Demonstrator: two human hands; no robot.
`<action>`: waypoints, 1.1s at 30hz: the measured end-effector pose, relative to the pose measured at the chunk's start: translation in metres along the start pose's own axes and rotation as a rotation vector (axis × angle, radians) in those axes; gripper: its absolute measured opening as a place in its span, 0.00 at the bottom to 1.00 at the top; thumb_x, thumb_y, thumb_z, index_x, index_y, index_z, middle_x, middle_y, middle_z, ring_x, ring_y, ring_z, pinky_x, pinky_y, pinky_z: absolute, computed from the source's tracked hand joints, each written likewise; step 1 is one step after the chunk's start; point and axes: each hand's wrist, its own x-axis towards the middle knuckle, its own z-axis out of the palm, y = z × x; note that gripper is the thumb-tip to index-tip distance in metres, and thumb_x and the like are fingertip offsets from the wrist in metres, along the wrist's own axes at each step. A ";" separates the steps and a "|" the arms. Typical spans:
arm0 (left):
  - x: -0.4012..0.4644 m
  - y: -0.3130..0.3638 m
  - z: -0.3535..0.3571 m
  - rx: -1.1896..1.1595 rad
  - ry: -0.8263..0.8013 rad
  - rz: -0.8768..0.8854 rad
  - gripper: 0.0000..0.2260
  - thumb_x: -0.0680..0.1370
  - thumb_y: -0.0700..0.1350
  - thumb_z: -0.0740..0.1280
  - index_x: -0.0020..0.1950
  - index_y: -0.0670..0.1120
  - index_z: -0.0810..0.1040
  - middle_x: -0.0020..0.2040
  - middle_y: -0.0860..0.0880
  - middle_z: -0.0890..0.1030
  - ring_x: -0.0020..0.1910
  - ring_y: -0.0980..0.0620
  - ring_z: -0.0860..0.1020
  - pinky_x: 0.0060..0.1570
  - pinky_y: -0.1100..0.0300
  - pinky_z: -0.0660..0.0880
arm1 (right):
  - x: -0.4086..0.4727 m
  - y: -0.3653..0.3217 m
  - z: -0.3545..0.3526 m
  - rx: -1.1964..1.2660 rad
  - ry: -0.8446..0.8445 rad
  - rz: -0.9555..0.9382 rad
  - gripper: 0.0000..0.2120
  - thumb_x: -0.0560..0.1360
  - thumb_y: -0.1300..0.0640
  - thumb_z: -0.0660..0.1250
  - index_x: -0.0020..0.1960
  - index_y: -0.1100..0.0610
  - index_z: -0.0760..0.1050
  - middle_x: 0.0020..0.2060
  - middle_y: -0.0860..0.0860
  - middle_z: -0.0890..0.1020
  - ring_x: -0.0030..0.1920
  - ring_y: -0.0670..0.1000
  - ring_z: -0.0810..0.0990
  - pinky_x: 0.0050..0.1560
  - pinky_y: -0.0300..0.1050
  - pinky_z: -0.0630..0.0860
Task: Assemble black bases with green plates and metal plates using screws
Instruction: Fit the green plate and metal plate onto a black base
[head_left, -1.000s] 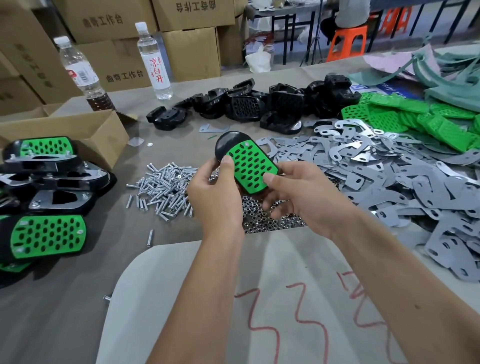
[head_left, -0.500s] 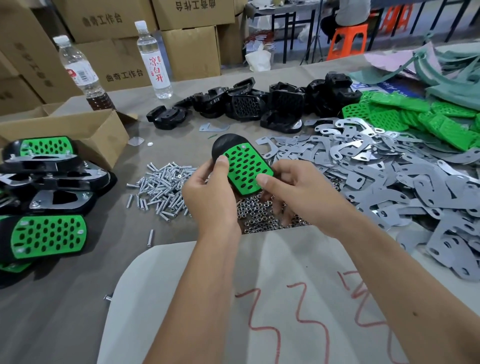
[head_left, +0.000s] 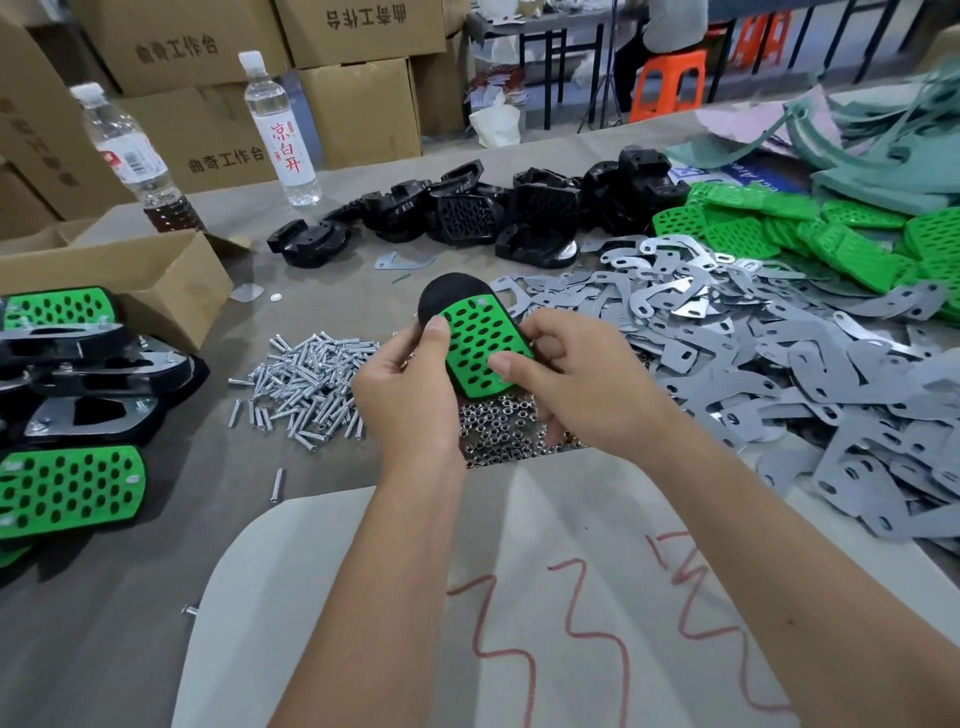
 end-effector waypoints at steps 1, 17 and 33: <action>-0.001 0.001 0.001 0.001 -0.009 0.001 0.04 0.79 0.43 0.73 0.51 0.45 0.87 0.49 0.44 0.88 0.51 0.41 0.86 0.55 0.41 0.83 | 0.000 0.001 -0.005 -0.029 0.021 0.010 0.08 0.79 0.46 0.72 0.47 0.49 0.78 0.36 0.51 0.84 0.27 0.52 0.81 0.26 0.50 0.80; -0.020 0.003 0.012 0.151 -0.278 -0.170 0.06 0.77 0.40 0.73 0.53 0.47 0.82 0.44 0.50 0.88 0.46 0.49 0.87 0.54 0.48 0.82 | -0.023 0.030 -0.150 -0.621 0.192 0.207 0.05 0.75 0.53 0.77 0.46 0.53 0.83 0.39 0.49 0.84 0.38 0.46 0.80 0.37 0.40 0.71; -0.040 0.000 0.065 0.200 -0.344 -0.299 0.21 0.78 0.28 0.56 0.63 0.47 0.77 0.59 0.42 0.83 0.58 0.41 0.82 0.60 0.37 0.79 | -0.035 0.031 -0.159 -0.747 -0.175 0.121 0.07 0.73 0.58 0.78 0.45 0.50 0.80 0.46 0.47 0.78 0.46 0.50 0.78 0.40 0.38 0.70</action>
